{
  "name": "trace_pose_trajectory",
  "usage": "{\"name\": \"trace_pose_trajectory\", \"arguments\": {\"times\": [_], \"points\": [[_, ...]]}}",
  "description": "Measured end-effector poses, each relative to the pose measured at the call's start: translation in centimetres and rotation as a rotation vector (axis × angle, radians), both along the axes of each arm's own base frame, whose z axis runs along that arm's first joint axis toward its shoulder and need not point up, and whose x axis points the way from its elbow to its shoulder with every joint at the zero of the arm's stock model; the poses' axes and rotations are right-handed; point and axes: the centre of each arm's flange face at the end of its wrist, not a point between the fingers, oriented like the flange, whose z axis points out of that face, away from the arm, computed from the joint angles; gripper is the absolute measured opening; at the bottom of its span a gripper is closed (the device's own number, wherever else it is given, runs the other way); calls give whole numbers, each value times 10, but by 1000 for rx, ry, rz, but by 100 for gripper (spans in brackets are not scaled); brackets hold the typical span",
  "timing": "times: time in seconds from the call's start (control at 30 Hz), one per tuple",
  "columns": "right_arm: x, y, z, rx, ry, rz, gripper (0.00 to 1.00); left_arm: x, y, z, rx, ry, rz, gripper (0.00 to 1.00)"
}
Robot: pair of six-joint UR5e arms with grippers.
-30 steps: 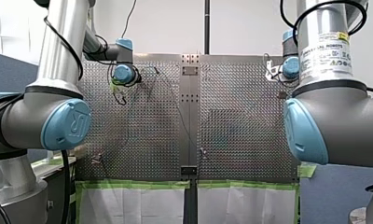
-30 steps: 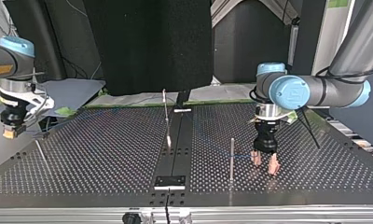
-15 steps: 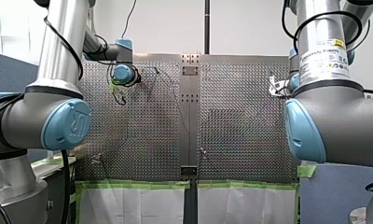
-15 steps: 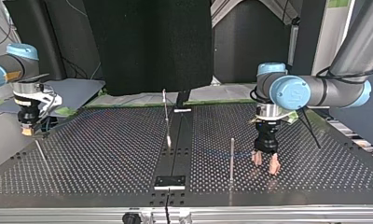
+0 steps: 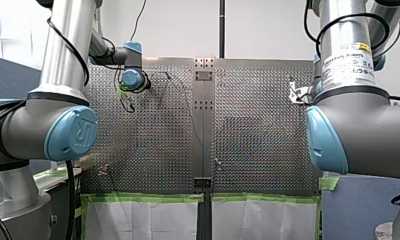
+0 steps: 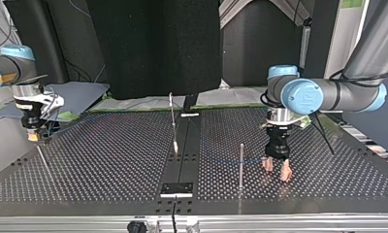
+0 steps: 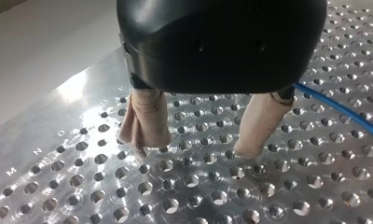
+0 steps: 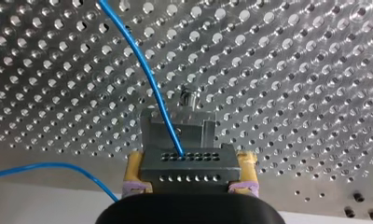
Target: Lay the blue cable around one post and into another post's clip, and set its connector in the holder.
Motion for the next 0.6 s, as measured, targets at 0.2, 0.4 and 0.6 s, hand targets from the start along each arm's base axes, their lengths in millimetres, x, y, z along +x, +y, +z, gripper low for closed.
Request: {"name": "trace_pose_trajectory", "arguments": {"times": [0.2, 0.4, 0.6], "points": [[-6, -1, -5, -4, -14, 42, 30, 0, 0, 0, 5, 2, 1, 100], [-9, -2, -9, -20, -35, 93, 30, 0, 0, 0, 6, 2, 2, 100], [-10, -5, -9, -43, -59, 148, 30, 0, 1, 0, 7, 2, 3, 100]]}}
